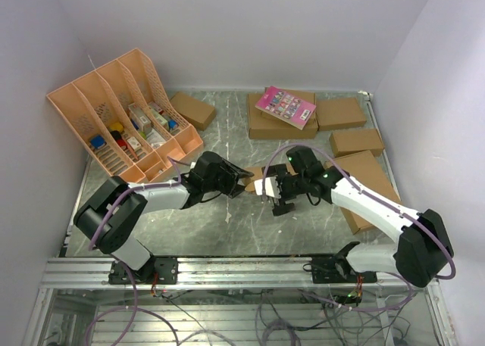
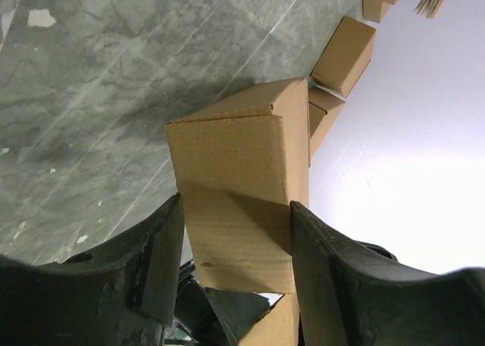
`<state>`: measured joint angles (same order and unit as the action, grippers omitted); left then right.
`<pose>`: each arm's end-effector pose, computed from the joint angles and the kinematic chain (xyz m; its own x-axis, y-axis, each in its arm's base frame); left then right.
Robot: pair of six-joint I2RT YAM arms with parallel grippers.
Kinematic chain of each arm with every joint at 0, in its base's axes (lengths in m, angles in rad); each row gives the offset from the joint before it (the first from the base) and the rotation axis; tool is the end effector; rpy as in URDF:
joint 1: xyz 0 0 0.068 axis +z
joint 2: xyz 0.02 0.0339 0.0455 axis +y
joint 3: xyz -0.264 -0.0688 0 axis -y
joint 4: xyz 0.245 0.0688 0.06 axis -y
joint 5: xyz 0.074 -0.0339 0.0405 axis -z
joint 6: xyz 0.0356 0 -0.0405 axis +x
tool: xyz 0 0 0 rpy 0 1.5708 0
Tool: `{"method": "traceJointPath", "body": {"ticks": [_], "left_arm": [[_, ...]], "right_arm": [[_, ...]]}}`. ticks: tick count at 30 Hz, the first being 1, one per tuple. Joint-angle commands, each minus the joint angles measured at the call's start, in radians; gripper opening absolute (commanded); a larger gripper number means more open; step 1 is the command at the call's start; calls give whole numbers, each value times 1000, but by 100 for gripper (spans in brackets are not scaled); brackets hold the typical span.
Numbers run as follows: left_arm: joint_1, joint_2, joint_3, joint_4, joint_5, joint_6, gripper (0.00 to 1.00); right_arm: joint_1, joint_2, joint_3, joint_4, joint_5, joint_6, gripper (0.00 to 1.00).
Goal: Fold the paper box
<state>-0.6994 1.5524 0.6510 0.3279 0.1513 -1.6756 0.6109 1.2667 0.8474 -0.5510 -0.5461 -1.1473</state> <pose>0.2307 -0.2011 0.1633 -0.6858 -0.7078 0.1692 -0.4896 0.2768 -0.8268 0.1927 0.1575 0.2343 0.3883 -0.6792 -0.6229 -0.9164 -0.2130 -0.3390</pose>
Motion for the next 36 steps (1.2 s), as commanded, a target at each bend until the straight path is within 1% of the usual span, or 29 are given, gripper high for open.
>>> {"method": "traceJointPath", "body": {"ticks": [1,8,11,15,18,21,23,27,28,31,32,36], "left_arm": [[14,-9,11,-4,34,-47,46],[20,-8,-8,47,50,-85,46],[23,-10,-17,60,52,-99,46],[26,-7,-31,81,58,-107,47],[26,-7,-49,111,64,-122,47],[28,-17,-60,129,60,-127,49],[28,-30,-74,143,52,-133,52],[28,-62,-107,180,31,-141,59],[29,-75,-117,189,24,-141,63],[30,-141,-142,168,-20,-125,81],[31,-168,-148,144,-40,-113,85],[42,-290,-173,53,-108,-40,89]], "right_arm": [[55,-34,-81,221,198,76,98],[99,-28,-166,418,346,117,86],[111,-33,-200,488,394,121,77],[116,-36,-218,528,425,131,61],[116,-37,-222,541,429,137,53],[117,-35,-224,546,432,148,49],[116,-36,-221,545,426,160,46],[111,-42,-204,535,407,191,45],[105,-42,-194,529,398,203,45],[82,-44,-162,501,355,243,45],[73,-44,-151,492,337,260,45],[20,-41,-91,441,248,322,44]]}}
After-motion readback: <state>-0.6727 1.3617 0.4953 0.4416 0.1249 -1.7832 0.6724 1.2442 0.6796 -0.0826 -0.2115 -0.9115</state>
